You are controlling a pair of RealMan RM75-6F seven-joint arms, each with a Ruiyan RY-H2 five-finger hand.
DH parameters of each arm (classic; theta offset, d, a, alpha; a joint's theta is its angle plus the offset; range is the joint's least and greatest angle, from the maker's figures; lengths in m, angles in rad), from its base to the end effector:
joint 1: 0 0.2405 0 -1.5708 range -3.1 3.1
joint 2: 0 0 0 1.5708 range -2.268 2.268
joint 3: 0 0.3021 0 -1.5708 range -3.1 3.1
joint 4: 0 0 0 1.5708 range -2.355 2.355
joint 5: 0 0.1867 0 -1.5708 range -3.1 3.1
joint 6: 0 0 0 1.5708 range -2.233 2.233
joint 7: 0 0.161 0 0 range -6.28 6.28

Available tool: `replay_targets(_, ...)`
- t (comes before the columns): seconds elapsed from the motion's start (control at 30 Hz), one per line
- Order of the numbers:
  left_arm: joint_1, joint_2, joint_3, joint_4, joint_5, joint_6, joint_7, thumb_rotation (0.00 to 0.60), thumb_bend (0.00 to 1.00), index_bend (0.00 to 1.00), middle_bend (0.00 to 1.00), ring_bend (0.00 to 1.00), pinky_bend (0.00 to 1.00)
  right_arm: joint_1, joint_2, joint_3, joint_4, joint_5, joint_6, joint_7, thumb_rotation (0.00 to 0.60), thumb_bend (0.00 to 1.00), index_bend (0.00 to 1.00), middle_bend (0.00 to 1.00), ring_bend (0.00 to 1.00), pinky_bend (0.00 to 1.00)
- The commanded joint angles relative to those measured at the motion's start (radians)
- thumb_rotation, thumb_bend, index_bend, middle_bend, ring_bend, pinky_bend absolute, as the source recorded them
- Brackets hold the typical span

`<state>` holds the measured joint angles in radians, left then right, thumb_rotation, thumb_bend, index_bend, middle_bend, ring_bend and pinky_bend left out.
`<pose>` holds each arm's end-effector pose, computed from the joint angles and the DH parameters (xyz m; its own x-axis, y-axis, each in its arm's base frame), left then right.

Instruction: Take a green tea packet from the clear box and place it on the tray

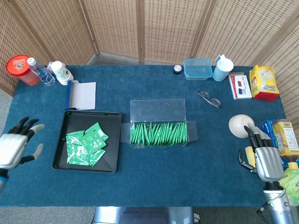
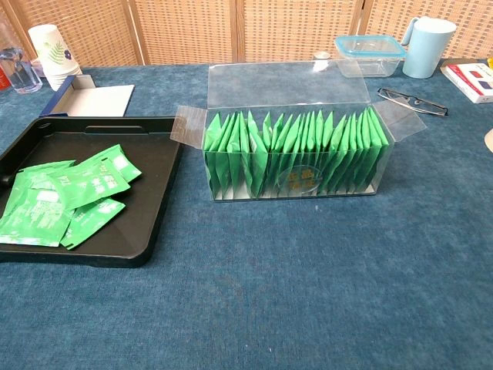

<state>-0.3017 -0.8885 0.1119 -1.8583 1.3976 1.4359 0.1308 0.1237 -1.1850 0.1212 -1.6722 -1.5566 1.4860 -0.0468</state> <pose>-0.2949 0.2310 0.2366 0.5175 0.1127 0.8483 0.8555 -0.0884 -0.5101 -0.3053 -0.2227 0.1819 0.3173 0.0754 0.9453 -0.9392 -0.1132 0.3242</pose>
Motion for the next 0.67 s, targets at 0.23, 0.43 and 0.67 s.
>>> replay_targets(0.23,0.222,0.021,0.078,0.016,0.071,0.192,-0.084,0.451,0.43,0.20,0.12,0.00,0.20,0.030,0.012,-0.014,-0.036,-0.026,-0.033,-0.048,0.284,0.58,0.00,0.09,0.09,0.17)
replay_targets(0.43,0.260,0.017,0.064,0.027,0.089,0.207,-0.102,0.451,0.43,0.20,0.12,0.00,0.20,0.039,0.014,-0.021,-0.041,-0.042,-0.033,-0.053,0.283,0.58,0.00,0.09,0.09,0.17)
replay_targets(0.67,0.260,0.020,0.033,0.009,0.107,0.191,-0.098,0.453,0.43,0.21,0.12,0.00,0.20,0.032,0.017,-0.031,-0.037,-0.046,-0.018,-0.041,0.283,0.58,0.00,0.09,0.09,0.17)
